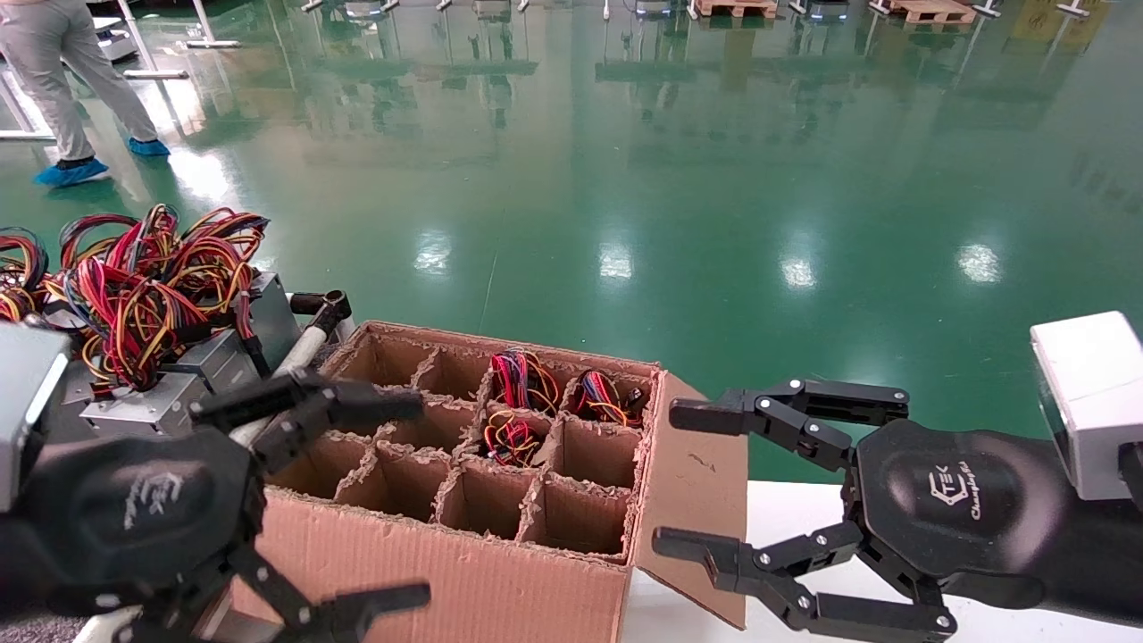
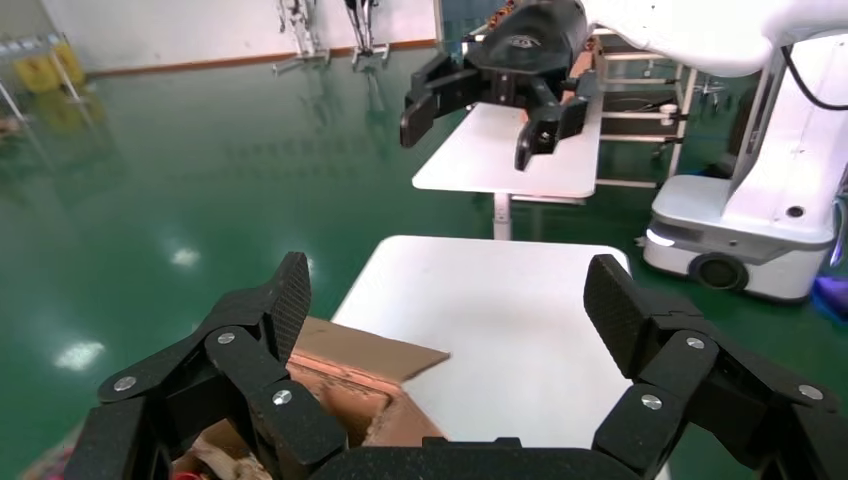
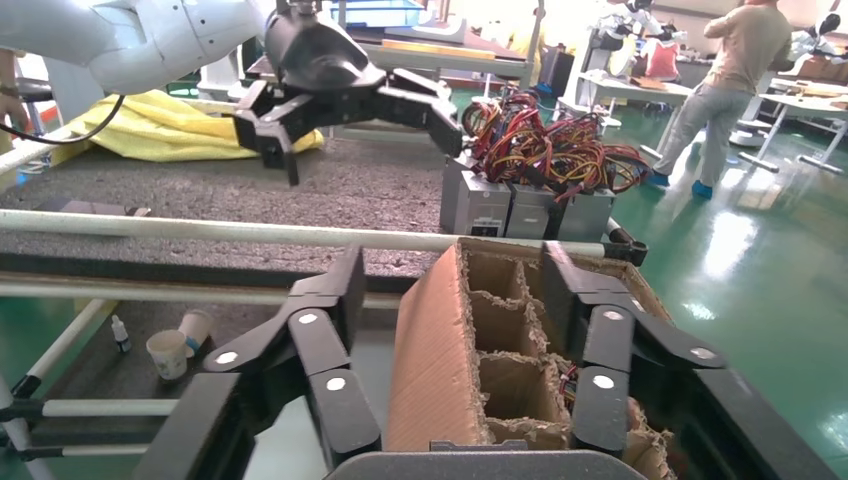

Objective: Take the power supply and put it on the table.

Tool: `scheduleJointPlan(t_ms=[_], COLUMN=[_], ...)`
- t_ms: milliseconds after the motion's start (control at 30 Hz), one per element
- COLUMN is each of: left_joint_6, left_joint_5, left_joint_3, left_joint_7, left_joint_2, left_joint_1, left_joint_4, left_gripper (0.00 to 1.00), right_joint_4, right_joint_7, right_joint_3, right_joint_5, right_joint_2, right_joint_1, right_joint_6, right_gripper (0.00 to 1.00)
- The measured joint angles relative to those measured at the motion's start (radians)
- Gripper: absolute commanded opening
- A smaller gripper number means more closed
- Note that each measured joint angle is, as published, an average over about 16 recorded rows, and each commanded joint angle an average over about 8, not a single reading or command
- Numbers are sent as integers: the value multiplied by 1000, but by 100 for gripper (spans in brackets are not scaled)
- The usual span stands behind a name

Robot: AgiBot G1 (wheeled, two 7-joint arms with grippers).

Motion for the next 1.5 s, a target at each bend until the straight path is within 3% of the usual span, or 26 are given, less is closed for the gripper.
scheduleJointPlan(t_ms=[300, 633, 1033, 1100, 1200, 1233, 1367, 1500], left_joint_6=[-89, -202, -252, -250, -246, -245, -241, -241], left_joint_5=[158, 368, 459, 463, 466, 466, 468, 472], left_joint_3=[87, 205, 258, 260, 262, 262, 264, 267], left_joint_7=[-112, -244, -206, -188, -160, -152, -123, -95], left_joint_2=[55, 185, 299, 309, 323, 327, 347, 367], left_joint_1=[-70, -173, -222, -226, -234, -236, -246, -255], left_joint_4=[45, 174, 386, 412, 446, 456, 495, 536], left_gripper=[100, 100, 99, 95, 72, 62, 17, 0], right_joint_4=[0, 0, 0, 0, 0, 0, 0, 0], right_joint_7=[0, 0, 0, 0, 0, 0, 0, 0], right_joint_3=[0, 0, 0, 0, 0, 0, 0, 0], right_joint_5=[0, 0, 0, 0, 0, 0, 0, 0], right_joint_2=[0, 0, 0, 0, 0, 0, 0, 0], right_joint_1=[0, 0, 0, 0, 0, 0, 0, 0], right_joint_6=[0, 0, 0, 0, 0, 0, 0, 0], right_gripper=[0, 0, 0, 0, 0, 3, 53, 100])
